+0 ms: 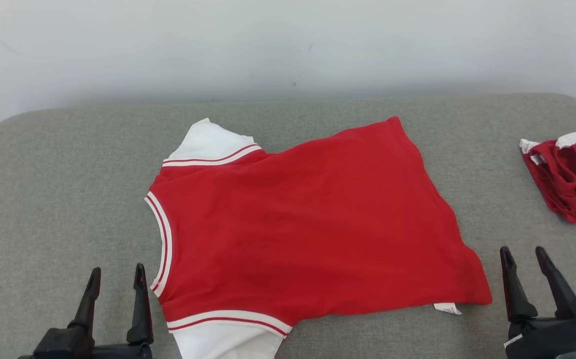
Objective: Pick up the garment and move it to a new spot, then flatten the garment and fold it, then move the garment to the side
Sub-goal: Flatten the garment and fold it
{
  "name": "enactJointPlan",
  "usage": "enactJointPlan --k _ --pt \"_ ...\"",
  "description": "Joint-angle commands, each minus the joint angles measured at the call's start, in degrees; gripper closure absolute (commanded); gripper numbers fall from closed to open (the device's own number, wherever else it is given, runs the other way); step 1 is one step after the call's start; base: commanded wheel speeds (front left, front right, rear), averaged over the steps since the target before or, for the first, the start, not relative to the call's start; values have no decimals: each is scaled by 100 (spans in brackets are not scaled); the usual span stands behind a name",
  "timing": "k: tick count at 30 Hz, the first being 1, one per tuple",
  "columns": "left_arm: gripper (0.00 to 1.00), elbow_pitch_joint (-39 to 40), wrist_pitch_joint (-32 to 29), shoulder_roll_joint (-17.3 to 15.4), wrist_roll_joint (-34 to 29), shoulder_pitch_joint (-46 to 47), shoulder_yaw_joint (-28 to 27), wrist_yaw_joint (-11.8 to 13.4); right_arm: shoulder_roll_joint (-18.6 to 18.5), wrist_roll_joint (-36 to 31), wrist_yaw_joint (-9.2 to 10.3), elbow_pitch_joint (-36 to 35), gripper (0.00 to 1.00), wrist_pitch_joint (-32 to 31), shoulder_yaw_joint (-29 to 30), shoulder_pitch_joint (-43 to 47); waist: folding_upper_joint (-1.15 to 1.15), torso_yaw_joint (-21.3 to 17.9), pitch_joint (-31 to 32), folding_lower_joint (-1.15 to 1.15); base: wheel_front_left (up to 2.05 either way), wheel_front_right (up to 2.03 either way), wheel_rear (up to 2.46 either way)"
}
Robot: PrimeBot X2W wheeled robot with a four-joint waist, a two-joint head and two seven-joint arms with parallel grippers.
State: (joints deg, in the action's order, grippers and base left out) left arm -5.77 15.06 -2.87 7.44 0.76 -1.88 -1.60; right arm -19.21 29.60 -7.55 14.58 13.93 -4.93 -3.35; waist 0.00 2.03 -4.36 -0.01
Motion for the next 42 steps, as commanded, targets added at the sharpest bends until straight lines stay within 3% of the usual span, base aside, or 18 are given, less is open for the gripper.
enactJointPlan --k 1,14,23,33,42 --pt "0 26 13 -5 -37 -65 -50 -27 79 -137 15 -153 0 65 62 123 0 -74 83 1 0 0 0" --pt "0 131 13 -52 -197 -401 -280 -193 555 -729 15 -1290 0 127 376 838 0 -254 396 1 0 0 0" --pt "0 235 13 -103 -254 -655 -383 -288 704 -880 15 -1448 0 121 456 1100 0 -255 456 1 0 0 0" --pt "0 82 12 -70 -139 -708 -328 -396 650 -843 15 -1248 0 119 417 1072 0 -189 468 1 0 0 0" --pt "0 -803 -31 -56 -152 -817 415 -527 268 -709 15 -226 0 120 308 639 0 -115 289 1 0 0 0"
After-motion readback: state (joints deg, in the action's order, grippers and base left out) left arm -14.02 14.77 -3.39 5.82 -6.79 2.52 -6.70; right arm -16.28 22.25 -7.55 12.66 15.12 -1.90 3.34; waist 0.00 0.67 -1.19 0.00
